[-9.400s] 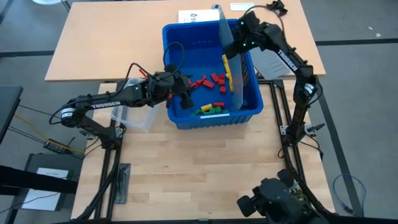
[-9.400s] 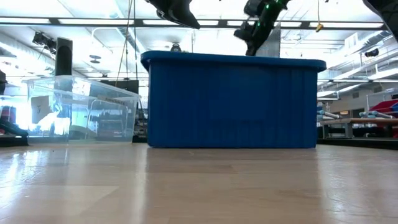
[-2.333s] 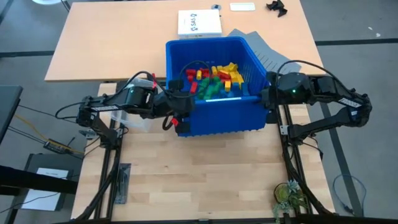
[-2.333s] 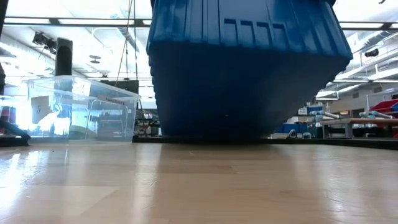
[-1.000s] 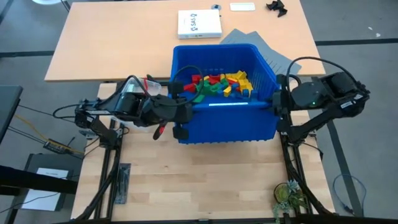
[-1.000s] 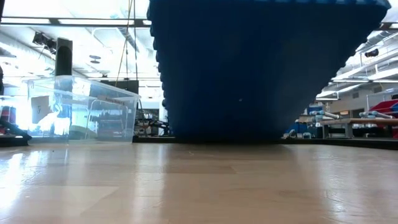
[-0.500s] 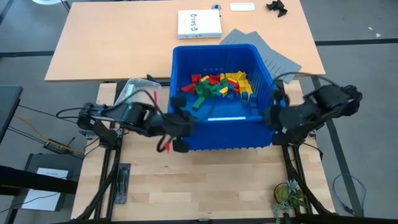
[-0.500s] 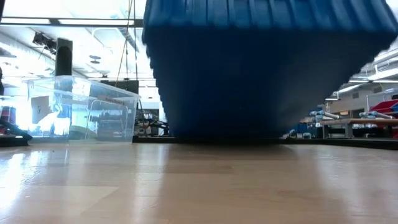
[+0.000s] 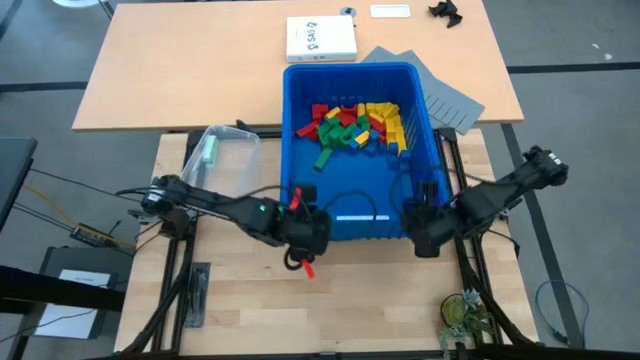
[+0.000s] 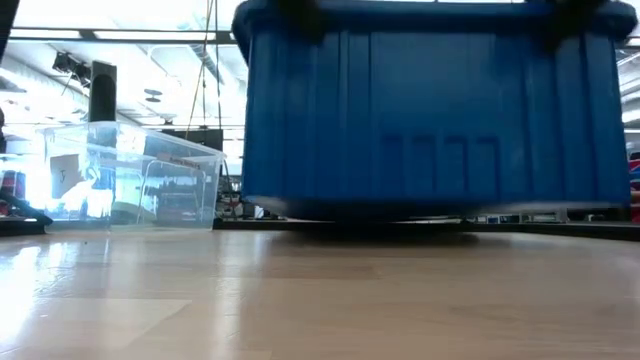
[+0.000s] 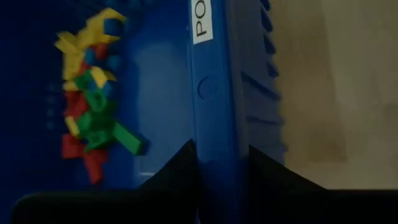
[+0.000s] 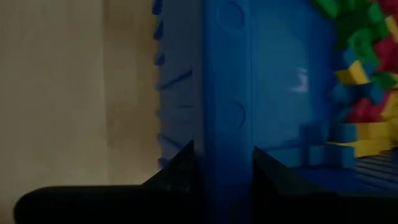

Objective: Sort blocks
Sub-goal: Adjust the blue bin, then remove the blue block from the blue bin and place it into the transparent bin

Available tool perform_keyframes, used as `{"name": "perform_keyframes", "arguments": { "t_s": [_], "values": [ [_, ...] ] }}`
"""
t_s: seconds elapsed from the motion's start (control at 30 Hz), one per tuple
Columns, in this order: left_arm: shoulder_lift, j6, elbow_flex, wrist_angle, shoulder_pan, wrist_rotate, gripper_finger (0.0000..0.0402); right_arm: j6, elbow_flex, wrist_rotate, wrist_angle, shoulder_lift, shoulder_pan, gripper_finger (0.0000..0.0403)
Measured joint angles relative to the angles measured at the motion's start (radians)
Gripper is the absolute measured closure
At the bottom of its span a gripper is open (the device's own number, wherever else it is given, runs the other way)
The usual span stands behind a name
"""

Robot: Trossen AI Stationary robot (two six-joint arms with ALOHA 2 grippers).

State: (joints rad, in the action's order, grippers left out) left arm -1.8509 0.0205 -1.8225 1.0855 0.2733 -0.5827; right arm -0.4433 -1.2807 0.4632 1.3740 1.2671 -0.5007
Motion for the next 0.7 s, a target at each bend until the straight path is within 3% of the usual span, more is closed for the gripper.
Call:
{"name": "perform_keyframes", "arguments": {
  "t_s": [0.1,0.2,0.37,0.53,0.7],
  "values": [
    [-0.018,-0.030,0.034,-0.032,0.001,0.026,0.0299,-0.025,0.071,-0.022,-0.053,0.000,-0.002,0.0324],
    [-0.024,-0.026,0.081,-0.095,-0.001,0.089,0.0262,-0.017,0.125,-0.041,-0.125,0.000,-0.002,0.0314],
    [-0.022,-0.028,0.104,-0.160,-0.009,0.139,0.0195,-0.017,0.162,-0.050,-0.200,0.000,0.009,0.0206],
    [-0.014,-0.016,0.047,-0.125,-0.007,0.205,0.0160,0.060,0.068,-0.129,-0.141,-0.008,0.018,0.0125],
    [0.031,0.055,-0.055,-0.108,-0.007,0.207,0.0156,0.194,-0.097,-0.172,-0.102,-0.030,0.023,0.0112]
  ]
}}
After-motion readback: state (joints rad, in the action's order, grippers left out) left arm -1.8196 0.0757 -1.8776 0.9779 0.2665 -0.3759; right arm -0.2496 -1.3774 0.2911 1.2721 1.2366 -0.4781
